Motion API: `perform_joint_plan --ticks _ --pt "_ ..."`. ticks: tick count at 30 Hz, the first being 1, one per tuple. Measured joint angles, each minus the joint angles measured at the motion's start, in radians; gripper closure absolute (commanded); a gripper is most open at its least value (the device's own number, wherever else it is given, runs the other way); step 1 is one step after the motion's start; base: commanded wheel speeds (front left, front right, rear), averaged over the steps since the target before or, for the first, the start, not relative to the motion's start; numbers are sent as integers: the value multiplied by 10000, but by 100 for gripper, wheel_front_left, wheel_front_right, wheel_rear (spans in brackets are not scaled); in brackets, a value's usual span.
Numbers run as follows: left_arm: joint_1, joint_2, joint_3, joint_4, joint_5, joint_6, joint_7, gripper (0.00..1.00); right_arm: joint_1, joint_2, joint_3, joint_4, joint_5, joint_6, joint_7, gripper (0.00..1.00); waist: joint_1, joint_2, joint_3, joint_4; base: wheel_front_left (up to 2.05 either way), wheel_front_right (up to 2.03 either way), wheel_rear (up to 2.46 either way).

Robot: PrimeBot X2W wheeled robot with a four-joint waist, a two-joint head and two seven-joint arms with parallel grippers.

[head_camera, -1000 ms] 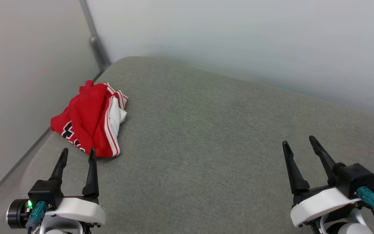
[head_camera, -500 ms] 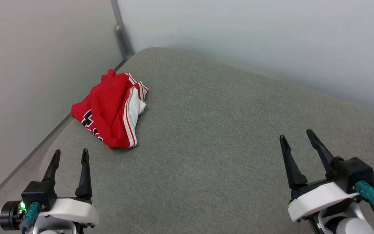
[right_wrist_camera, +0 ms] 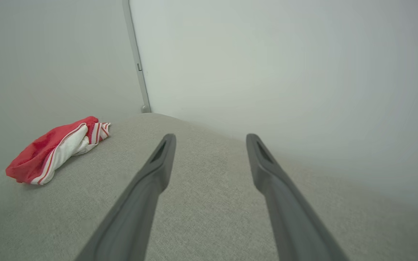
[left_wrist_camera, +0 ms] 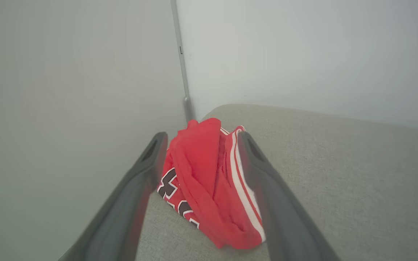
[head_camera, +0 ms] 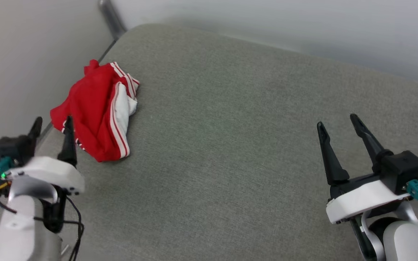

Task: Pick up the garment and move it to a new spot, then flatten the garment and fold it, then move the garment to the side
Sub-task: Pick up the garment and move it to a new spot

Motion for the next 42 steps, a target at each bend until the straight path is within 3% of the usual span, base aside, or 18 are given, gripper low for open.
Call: perform_joint_plan --ticks 7,15,25,29,31,37,42 --pt "-1855 1294 -303 1632 -1448 -59 2846 0 -448 4 -94 -161 -161 0 73 0 0 0 1005 -752 0 0 0" --pt "-2894 2823 -821 3298 -3039 -73 5770 0 -853 2 -115 -188 -125 -2 -100 0 1 0 2045 -1694 0 0 0" --pt "-3461 3588 -1135 4688 -4113 -73 7524 0 -1210 2 -84 -77 -52 0 -222 0 1 0 3113 -2475 0 0 0" --pt "-3650 3661 -1003 5089 -4286 92 7605 0 -1245 2 -71 -17 -48 -2 -236 0 0 1 3262 -2650 0 0 0" --pt "-3684 3609 -1001 5252 -4270 245 7365 100 -1251 2 -100 8 -58 0 -232 0 0 0 3172 -2672 0 0 0" --pt "-3723 3415 -1189 5350 -3965 412 6301 100 -1218 4 -192 67 -56 -2 -265 0 0 0 2743 -2574 0 0 0" --pt "-3744 3396 -1321 5099 -3603 548 4777 100 -1046 4 -226 169 127 0 -328 0 0 0 2118 -2448 0 0 0"
